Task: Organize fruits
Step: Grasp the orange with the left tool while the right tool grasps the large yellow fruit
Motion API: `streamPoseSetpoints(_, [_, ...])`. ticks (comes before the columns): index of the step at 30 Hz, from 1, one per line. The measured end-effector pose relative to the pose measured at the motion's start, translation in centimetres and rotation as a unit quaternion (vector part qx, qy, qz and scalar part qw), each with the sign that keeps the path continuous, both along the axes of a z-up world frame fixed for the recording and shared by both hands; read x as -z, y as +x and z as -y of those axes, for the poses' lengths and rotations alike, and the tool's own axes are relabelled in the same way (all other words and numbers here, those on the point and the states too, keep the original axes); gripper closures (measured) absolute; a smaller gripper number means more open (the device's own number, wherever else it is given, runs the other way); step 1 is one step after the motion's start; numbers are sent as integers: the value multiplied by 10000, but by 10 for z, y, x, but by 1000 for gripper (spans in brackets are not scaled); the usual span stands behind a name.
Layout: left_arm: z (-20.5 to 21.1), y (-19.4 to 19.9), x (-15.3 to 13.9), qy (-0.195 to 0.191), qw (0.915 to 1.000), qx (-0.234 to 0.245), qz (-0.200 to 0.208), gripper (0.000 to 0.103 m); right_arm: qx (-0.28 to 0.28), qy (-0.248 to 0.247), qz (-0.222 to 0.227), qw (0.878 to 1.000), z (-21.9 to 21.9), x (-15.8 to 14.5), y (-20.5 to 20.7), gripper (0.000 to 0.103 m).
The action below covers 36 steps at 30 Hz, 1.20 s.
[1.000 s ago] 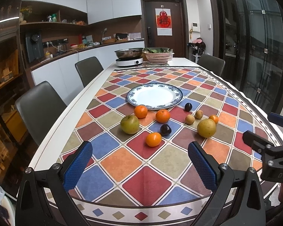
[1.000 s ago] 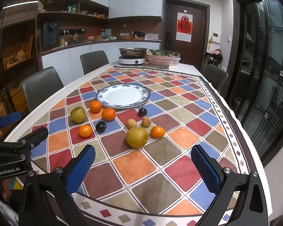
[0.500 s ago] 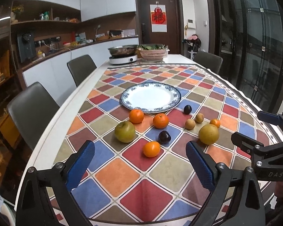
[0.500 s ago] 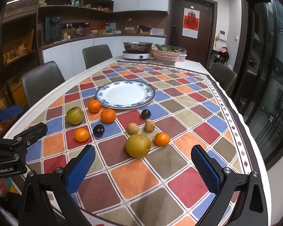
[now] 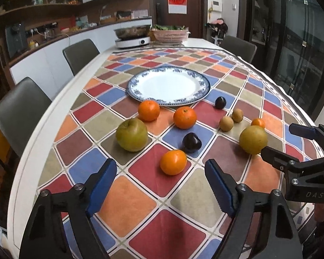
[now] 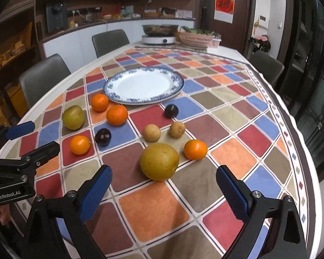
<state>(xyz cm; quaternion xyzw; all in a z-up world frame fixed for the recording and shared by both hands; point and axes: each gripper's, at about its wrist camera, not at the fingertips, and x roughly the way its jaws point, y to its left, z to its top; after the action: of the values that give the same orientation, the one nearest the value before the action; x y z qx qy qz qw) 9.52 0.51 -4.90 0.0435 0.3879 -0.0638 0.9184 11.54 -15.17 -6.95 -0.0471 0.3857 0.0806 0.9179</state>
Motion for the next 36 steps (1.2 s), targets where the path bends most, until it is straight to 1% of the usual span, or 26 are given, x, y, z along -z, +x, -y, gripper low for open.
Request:
streamPoseSetpoints(4, [1,12,10,0,9998,55,-186,23,14,-3,-198,9998,0,10,11,8])
streamPoseSetpoints(6, [1,18,16,-13,9995,94,-290,25,5,-7,-298,9996,0,15,16,12])
streamPoseSetpoints(10, [2,28,25,-20,9988,157,-469,30,-3,-12,-457,9990,-1,22,25,15])
streamPoseSetpoints(15, [3,37,33,-28,9980,205,-605,34,-29,-17,-600,9982,-3,29,33,20])
streamPoseSetpoints(19, [2,42,37,-37,9973,198,-700,36,-47,-45,-686,9976,-5,33,40,21])
streamPoseSetpoints(20, [2,44,37,-51,9971,204,-725,38,-56,-48,-707,9975,-6,34,41,24])
streamPoseSetpoints(22, [2,46,39,-70,9968,220,-769,40,-74,-46,-743,9972,-6,35,43,25])
streamPoseSetpoints(25, [3,48,41,-101,9960,258,-849,46,-113,-40,-800,9967,-7,37,46,29])
streamPoseSetpoints(27, [4,49,42,-153,9955,293,-888,53,-115,-33,-831,9965,-7,38,48,32])
streamPoseSetpoints(28, [4,49,42,-167,9953,305,-899,54,-114,-26,-844,9964,-7,38,48,34])
streamPoseSetpoints(30, [5,50,43,-188,9950,338,-919,60,-125,12,-882,9960,-6,39,48,40])
streamPoseSetpoints(33, [7,50,44,-187,9948,381,-922,68,-136,54,-920,9956,-6,41,49,44])
streamPoseSetpoints(34, [7,49,44,-170,9949,385,-912,69,-150,72,-927,9956,-6,41,49,45])
streamPoseSetpoints(36, [7,49,44,-179,9950,383,-910,69,-206,101,-925,9954,-7,41,49,52])
